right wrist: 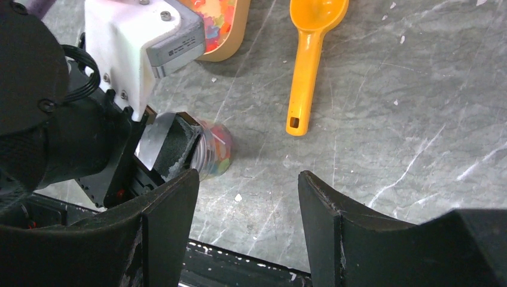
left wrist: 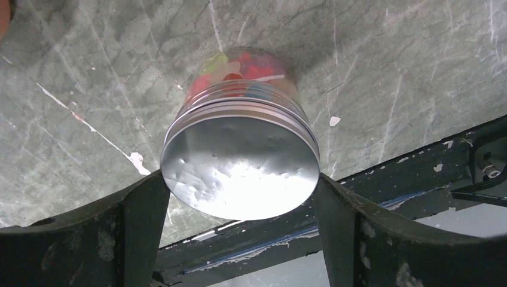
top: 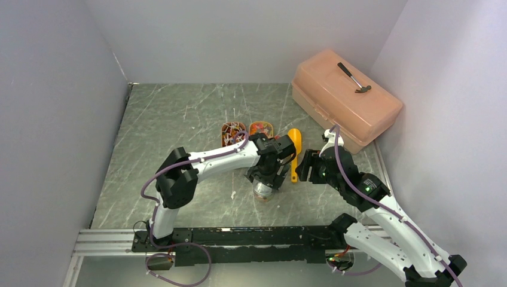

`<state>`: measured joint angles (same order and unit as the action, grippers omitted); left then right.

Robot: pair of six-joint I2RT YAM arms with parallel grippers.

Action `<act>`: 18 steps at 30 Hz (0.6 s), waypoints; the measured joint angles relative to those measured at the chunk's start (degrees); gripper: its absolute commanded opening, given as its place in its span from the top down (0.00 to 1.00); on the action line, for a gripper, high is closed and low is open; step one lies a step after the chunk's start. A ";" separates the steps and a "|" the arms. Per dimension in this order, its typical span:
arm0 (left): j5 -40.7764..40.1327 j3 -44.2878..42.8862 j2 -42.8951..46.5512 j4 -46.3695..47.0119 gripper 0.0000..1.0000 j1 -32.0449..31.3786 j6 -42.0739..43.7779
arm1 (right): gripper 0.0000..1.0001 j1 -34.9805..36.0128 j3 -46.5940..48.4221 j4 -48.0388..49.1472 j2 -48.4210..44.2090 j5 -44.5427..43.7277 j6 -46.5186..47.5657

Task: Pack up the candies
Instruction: Close the bottle lid on the packing bottle.

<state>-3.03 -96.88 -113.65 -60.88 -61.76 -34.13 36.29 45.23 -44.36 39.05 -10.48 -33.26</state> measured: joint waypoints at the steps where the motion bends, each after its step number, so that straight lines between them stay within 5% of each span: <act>1: 0.09 0.00 -0.22 0.15 0.29 -0.02 0.00 | 0.34 0.00 0.02 0.00 0.00 0.00 0.02; 18: 0.04 0.13 -1.79 0.20 0.21 -0.39 -0.17 | 0.34 0.00 -0.63 0.04 0.39 0.04 0.02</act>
<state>-2.98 -96.75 -115.44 -60.69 -62.15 -34.30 36.29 44.60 -44.31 39.44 -10.44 -33.23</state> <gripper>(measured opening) 0.865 0.655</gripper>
